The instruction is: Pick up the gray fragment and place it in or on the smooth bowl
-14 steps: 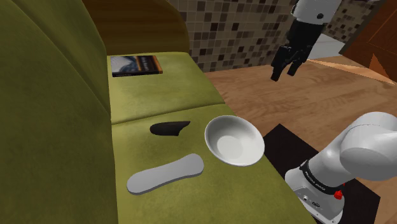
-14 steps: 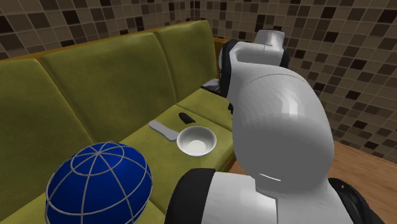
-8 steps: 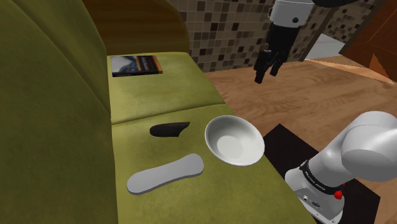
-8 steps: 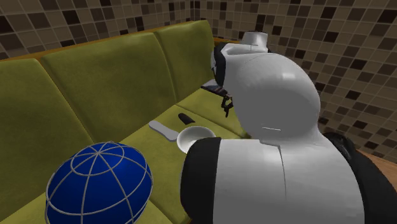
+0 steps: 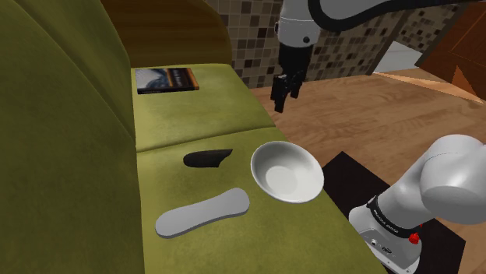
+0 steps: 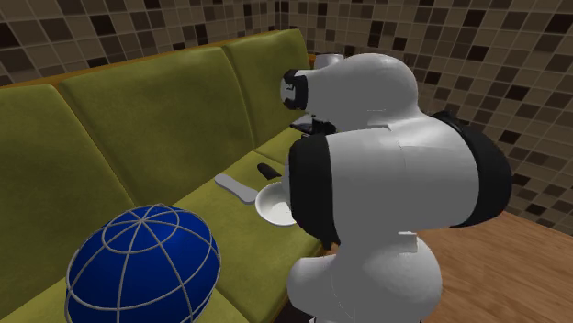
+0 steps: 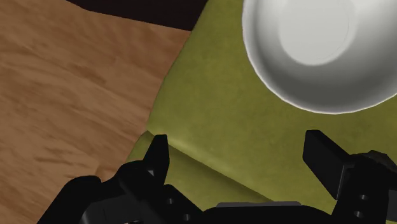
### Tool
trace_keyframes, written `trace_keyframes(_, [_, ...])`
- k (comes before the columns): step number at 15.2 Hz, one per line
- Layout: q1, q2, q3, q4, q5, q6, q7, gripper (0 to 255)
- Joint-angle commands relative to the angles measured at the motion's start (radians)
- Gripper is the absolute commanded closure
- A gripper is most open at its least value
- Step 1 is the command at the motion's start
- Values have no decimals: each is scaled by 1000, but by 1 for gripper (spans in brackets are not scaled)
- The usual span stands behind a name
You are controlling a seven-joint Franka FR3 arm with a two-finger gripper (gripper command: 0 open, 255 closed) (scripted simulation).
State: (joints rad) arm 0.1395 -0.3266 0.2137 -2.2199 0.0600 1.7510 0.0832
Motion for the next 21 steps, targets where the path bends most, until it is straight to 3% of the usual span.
trace_keyframes(1, [18,74,29,55,-16,9,-7,0])
trace_keyframes(10, [108,392,143,287,-138,37,-23,0])
trace_keyframes(18, [231,670,209,520,-284,6,-36,0])
trace_keyframes(21, [242,695,211,515,-299,28,-37,0])
